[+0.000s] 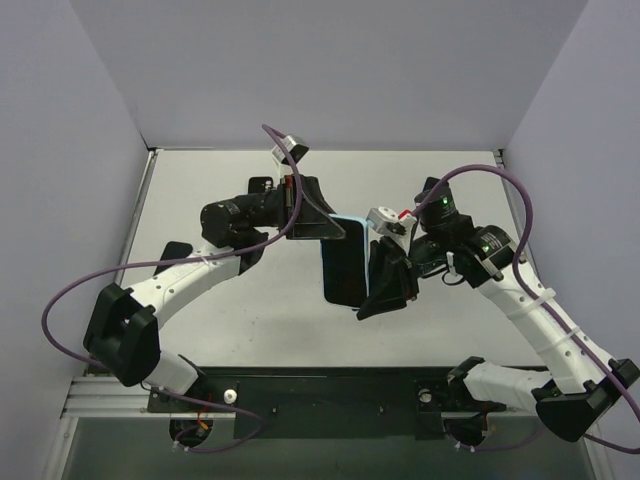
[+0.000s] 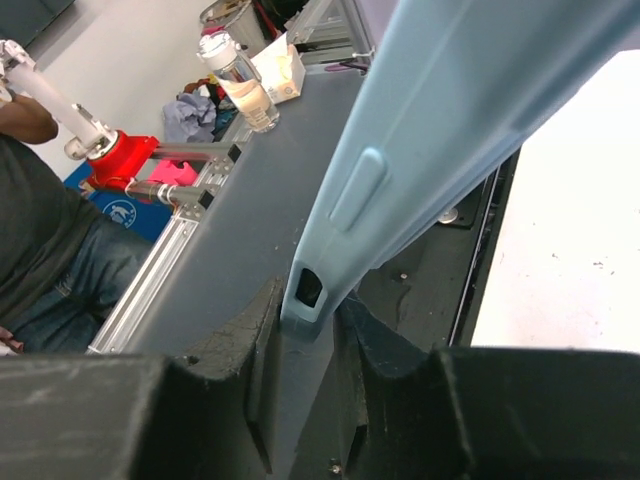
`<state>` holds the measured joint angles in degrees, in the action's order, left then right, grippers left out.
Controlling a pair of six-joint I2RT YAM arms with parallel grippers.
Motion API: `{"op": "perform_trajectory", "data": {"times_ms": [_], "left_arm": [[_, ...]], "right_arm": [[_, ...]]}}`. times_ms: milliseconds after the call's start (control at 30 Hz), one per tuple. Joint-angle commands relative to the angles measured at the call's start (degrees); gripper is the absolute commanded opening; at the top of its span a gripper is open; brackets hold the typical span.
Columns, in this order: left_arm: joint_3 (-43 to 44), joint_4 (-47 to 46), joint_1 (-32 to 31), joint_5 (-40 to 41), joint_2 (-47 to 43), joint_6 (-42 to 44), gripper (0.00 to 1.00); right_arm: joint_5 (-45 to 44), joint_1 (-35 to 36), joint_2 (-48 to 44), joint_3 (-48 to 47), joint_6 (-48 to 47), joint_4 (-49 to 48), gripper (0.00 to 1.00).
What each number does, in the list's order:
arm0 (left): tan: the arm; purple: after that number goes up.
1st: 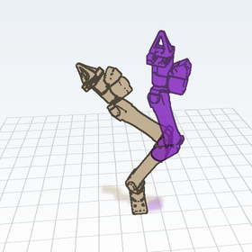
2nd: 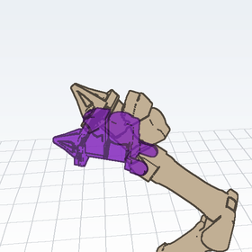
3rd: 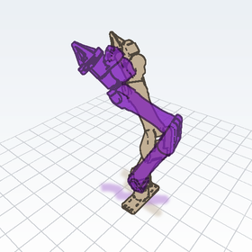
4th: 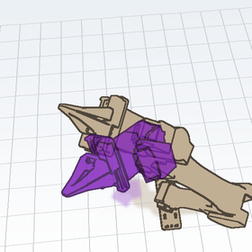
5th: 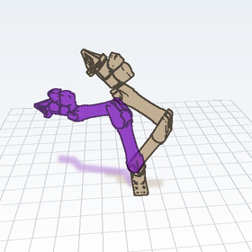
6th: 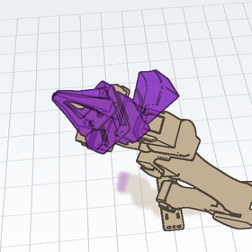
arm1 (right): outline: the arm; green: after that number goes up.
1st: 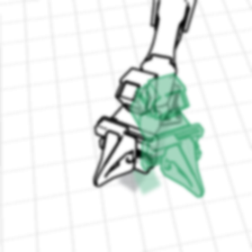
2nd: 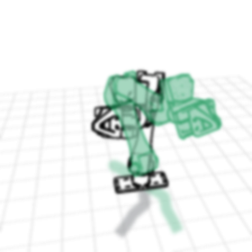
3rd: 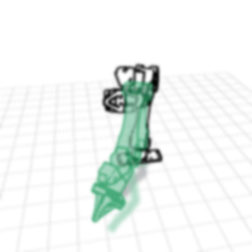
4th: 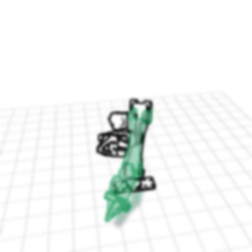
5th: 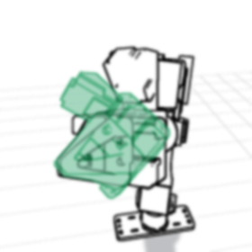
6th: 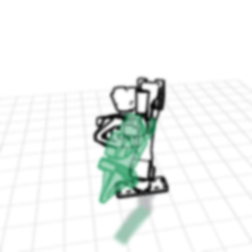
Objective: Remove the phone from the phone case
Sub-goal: Remove the phone case from the phone.
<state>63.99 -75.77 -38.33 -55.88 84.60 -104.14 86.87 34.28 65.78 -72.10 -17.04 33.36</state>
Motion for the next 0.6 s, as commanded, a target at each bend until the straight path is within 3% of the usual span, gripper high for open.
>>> {"op": "perform_trajectory", "data": {"times_ms": [0, 200, 467, 533, 567], "left_arm": [[3.42, -18.19, -4.30, 1.48, -0.49, -19.43, 0.00], [5.62, -18.19, -1.67, -0.10, 0.92, -20.93, 0.00], [3.69, -18.10, -0.61, -1.25, 1.97, -22.34, 0.00], [2.73, -18.10, -0.61, -1.69, 2.15, -21.90, 0.00], [2.29, -18.10, -0.61, -2.21, 2.50, -21.72, 0.00]], "right_arm": [[-5.74, 2.19, 2.69, 1.25, -4.85, 2.14, 0.00], [-16.61, 1.58, 3.74, 2.05, -3.35, 2.75, 0.00], [-32.69, 4.82, 5.68, -3.31, -16.62, 13.74, 0.00], [-34.05, 7.28, 5.33, -4.71, -15.84, 13.66, 0.00], [-29.96, 8.07, 5.41, -5.07, -16.01, 13.66, 0.00]]}}
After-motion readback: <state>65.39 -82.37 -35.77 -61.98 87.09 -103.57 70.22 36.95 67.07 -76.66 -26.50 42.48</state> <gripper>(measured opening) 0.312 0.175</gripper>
